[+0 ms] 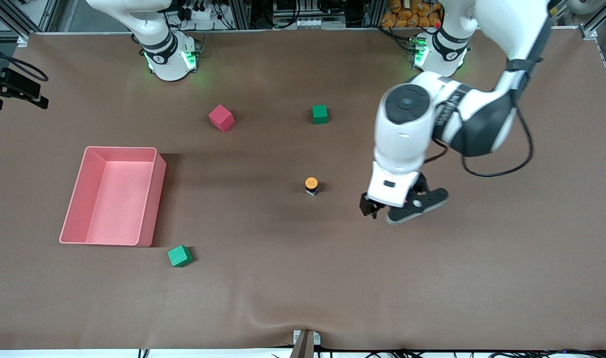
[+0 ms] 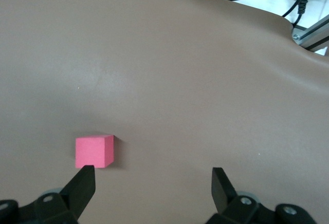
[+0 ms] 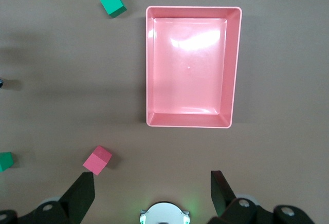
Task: Place and upright button with both arms
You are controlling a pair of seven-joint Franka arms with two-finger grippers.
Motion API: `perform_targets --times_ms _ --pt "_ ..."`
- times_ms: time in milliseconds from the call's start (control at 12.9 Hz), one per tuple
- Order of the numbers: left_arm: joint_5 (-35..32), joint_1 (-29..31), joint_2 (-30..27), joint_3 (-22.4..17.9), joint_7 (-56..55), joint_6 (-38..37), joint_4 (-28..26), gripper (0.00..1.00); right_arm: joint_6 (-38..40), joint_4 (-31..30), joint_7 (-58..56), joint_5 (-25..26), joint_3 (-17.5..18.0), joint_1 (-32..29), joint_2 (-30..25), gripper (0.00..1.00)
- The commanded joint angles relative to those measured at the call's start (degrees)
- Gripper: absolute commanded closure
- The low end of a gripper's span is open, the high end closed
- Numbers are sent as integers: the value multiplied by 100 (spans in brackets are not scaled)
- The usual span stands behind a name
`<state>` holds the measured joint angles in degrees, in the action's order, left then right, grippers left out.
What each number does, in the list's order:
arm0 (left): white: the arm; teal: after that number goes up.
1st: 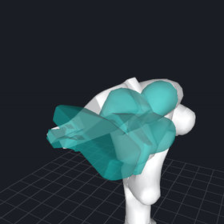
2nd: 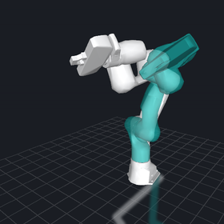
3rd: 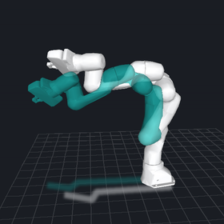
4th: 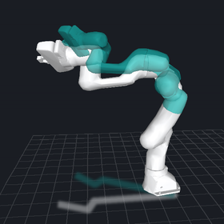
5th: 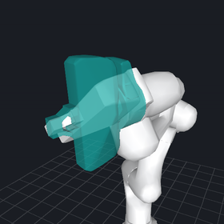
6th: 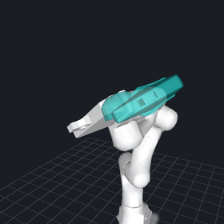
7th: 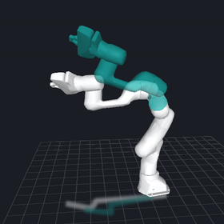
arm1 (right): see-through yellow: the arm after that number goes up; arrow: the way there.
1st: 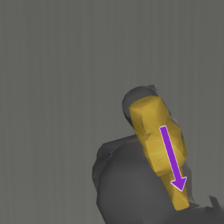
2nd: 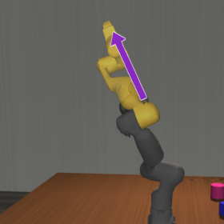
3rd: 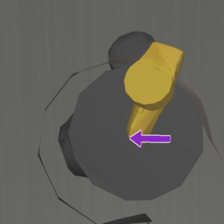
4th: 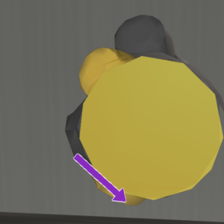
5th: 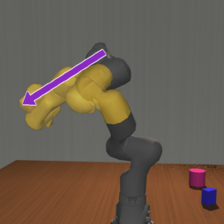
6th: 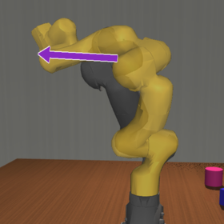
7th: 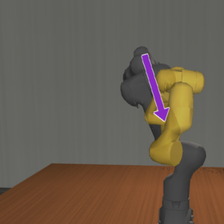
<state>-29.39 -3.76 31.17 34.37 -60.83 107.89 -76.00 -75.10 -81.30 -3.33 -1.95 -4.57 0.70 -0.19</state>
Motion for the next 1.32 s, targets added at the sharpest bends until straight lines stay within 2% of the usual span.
perform_targets --times_ms 0,155,311,466,700,855,1011,1244 --pt "711 130 -566 -428 841 -180 -38 0 13 -97 -133 20 26 -71 -104 0" --pt "1459 77 -1059 -1219 2182 -416 -47 0 48 -97 -133 20 26 -70 -104 0" --pt "2049 60 -1297 -1984 3379 -760 -47 0 57 -97 -133 20 35 -62 -113 0" --pt "2156 42 -1472 -2329 3936 -787 -46 0 57 -88 -133 20 61 -27 -122 0" --pt "2357 103 -1859 -2724 4822 -1428 -82 0 57 -88 -133 20 61 26 -122 0" --pt "2656 69 -2027 -3434 5840 -1446 -99 0 66 -88 -133 20 53 9 -122 0" --pt "3042 51 -2202 -3928 6328 -1751 -213 0 101 -88 -133 11 53 9 -122 0" --pt "3123 86 -2817 -3982 6496 -1894 -722 0 110 -88 -133 11 53 9 -122 0"
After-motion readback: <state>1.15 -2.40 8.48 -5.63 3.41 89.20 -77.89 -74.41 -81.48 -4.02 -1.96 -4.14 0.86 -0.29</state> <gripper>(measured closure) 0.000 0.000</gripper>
